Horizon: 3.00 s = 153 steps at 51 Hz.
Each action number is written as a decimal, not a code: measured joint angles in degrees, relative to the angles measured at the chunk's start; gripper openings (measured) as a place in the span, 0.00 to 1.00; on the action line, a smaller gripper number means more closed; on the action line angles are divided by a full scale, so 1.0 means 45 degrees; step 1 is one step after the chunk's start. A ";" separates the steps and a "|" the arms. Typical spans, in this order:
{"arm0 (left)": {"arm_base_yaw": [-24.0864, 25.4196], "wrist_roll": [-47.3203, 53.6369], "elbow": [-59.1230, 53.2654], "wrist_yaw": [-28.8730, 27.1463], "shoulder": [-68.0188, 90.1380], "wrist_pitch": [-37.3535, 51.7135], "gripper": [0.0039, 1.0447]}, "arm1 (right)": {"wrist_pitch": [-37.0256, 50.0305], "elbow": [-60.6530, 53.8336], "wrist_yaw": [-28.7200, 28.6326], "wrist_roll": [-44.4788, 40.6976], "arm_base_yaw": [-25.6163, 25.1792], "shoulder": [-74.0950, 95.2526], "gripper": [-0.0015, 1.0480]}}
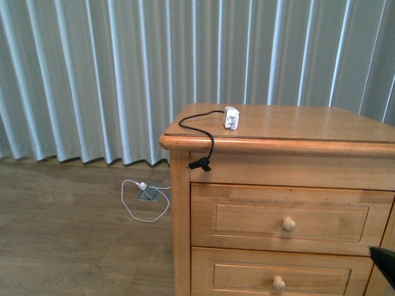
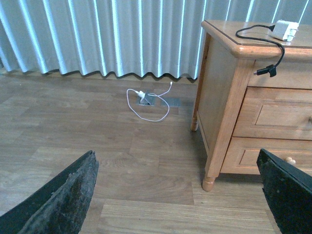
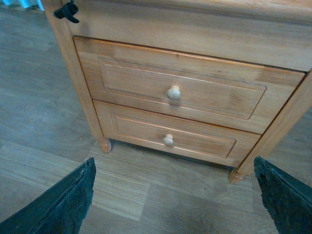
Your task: Put charger into drawer
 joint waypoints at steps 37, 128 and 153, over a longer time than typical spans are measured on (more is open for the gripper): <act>0.0000 0.0000 0.0000 0.0000 0.0005 0.0000 0.94 | 0.0797 0.8174 0.3162 0.2807 0.0942 1.1336 0.92; 0.0000 0.0000 0.0000 0.0000 0.0000 0.0000 0.94 | 0.1889 1.0768 0.3031 0.2064 0.0267 1.4780 0.21; 0.0000 0.0000 0.0000 0.0000 0.0000 0.0000 0.94 | 0.1073 0.5168 0.0937 0.2569 0.0039 1.0676 0.21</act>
